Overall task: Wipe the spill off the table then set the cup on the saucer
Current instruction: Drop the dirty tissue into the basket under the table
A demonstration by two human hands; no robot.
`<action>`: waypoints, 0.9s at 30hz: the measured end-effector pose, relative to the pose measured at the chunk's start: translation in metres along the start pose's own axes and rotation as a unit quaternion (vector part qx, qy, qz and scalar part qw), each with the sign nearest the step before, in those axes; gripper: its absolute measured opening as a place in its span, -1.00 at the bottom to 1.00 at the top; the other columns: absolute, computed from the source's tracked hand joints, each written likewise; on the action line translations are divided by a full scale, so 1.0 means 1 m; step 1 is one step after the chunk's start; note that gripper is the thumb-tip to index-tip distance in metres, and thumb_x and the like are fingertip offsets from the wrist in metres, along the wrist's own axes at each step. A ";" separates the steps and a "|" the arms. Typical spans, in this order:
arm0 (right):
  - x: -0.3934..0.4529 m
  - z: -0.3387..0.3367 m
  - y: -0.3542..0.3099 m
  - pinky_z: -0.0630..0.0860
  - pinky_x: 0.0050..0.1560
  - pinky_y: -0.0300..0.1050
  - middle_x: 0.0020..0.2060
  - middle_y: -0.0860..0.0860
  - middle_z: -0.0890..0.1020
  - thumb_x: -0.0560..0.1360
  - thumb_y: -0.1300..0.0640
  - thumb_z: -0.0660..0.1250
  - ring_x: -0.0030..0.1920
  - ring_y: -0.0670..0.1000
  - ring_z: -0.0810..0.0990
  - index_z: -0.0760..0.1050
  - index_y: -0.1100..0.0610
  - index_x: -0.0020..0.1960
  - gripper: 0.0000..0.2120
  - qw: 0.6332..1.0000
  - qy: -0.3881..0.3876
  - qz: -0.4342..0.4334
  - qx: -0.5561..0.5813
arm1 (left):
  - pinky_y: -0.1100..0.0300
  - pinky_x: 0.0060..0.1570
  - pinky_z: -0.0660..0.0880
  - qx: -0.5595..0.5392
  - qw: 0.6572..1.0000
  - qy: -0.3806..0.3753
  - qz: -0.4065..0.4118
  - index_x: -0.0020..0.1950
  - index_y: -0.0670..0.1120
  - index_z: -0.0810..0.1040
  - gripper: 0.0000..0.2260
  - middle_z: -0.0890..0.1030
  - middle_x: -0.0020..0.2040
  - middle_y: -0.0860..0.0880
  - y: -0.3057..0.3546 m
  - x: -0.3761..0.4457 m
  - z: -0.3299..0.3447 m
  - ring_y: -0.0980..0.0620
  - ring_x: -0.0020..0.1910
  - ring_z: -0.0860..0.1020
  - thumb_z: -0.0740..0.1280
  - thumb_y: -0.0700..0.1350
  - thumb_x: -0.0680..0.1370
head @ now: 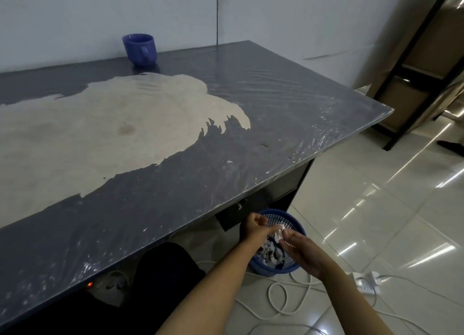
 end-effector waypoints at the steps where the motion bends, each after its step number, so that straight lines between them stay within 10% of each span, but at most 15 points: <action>1: 0.003 -0.001 0.003 0.46 0.33 -0.07 0.19 0.28 0.50 0.58 0.26 0.21 0.26 0.17 0.46 0.42 0.38 0.25 -0.71 1.000 0.011 0.001 0.005 | 0.18 -0.04 0.54 -0.018 1.000 -0.003 -0.016 -0.12 -0.03 0.43 -0.73 0.59 -0.05 -0.03 -0.004 0.004 0.002 -0.02 -0.02 0.57 0.52 -0.18 0.42; 4: 0.014 -0.004 0.008 0.30 0.44 0.03 0.30 0.29 0.49 0.54 0.24 0.27 0.35 0.22 0.44 0.47 0.35 0.23 -0.70 0.999 0.051 -0.005 0.013 | 0.05 0.09 0.54 -0.048 0.998 0.005 -0.050 0.00 -0.13 0.48 -0.89 0.61 0.12 -0.20 -0.011 0.013 0.003 -0.17 0.10 0.62 0.37 -0.14 0.56; 10: 0.036 -0.010 0.013 0.40 0.35 0.05 0.27 0.25 0.52 0.50 0.25 0.36 0.30 0.21 0.48 0.53 0.19 -0.03 -0.94 0.989 0.142 -0.012 0.049 | 0.25 -0.27 0.42 -0.001 0.995 0.013 -0.097 0.16 -0.23 0.51 -0.79 0.53 -0.10 -0.14 -0.023 0.025 0.002 0.02 -0.24 0.49 0.19 -0.14 0.64; 15: 0.059 -0.022 0.017 0.58 -0.19 -0.38 0.29 0.24 0.51 0.55 0.33 0.29 -0.06 -0.07 0.58 0.46 0.31 0.30 -0.68 0.971 0.233 -0.048 0.034 | 0.25 -0.34 0.36 0.007 0.993 0.015 -0.120 -0.03 -0.20 0.47 -0.88 0.44 -0.31 -0.06 -0.026 0.032 0.001 0.06 -0.38 0.40 0.17 -0.20 0.62; 20: 0.061 -0.028 0.022 0.49 0.22 0.01 0.22 0.33 0.53 0.56 0.43 0.20 -0.08 0.12 0.59 0.44 0.42 0.29 -0.70 0.964 0.264 -0.044 0.001 | 0.25 -0.36 0.39 0.011 0.992 0.005 -0.123 0.08 -0.23 0.51 -0.83 0.45 -0.31 -0.06 -0.024 0.035 -0.002 0.06 -0.39 0.41 0.17 -0.19 0.62; 27: 0.039 -0.014 0.017 0.61 -0.30 -0.28 -0.10 0.25 0.61 0.52 0.45 0.24 -0.37 0.01 0.67 0.54 0.45 0.05 -0.84 0.961 0.262 -0.089 0.010 | 0.29 -0.40 0.36 0.014 0.992 -0.012 -0.122 0.04 -0.18 0.45 -0.90 0.47 -0.27 -0.06 -0.010 0.022 0.000 0.09 -0.38 0.42 0.18 -0.17 0.61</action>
Point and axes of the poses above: each hand's wrist, its own x-axis towards the middle knuckle, its own z-axis out of the palm, y = z × x, the point moved 1 cm from there along x, towards the middle knuckle
